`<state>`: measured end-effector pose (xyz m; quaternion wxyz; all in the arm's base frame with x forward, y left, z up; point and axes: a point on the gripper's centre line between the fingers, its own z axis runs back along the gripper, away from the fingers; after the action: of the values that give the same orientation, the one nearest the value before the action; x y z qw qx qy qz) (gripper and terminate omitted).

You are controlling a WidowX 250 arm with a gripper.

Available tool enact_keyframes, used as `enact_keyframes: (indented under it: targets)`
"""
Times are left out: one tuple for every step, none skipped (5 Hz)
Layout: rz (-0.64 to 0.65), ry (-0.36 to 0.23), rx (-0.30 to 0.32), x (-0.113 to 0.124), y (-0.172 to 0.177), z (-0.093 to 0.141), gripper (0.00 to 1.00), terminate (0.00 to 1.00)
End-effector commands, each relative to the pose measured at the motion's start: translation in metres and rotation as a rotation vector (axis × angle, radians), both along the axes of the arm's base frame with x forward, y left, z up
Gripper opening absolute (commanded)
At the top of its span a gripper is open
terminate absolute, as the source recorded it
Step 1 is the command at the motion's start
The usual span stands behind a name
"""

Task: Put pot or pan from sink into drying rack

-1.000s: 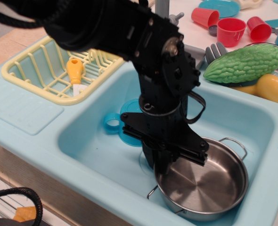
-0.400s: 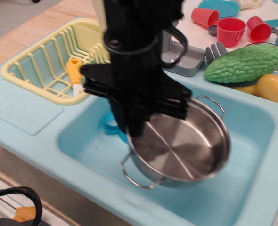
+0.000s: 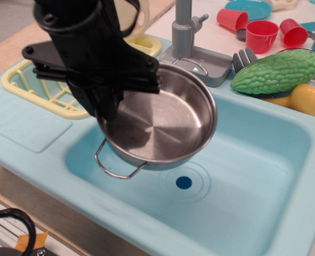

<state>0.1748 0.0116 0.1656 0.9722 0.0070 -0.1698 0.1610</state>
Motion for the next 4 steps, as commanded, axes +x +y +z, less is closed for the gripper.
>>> enact_keyframes:
  targets:
    - [0.045, -0.047, 0.023, 0.008, 0.054, 0.026, 0.00, 0.00]
    - [0.041, -0.063, 0.035, 0.020, 0.082, 0.032, 0.00, 0.00]
    - [0.058, -0.100, 0.025, 0.031, 0.110, 0.035, 0.00, 0.00]
    - [0.071, -0.168, 0.023, 0.039, 0.132, 0.033, 0.00, 0.00]
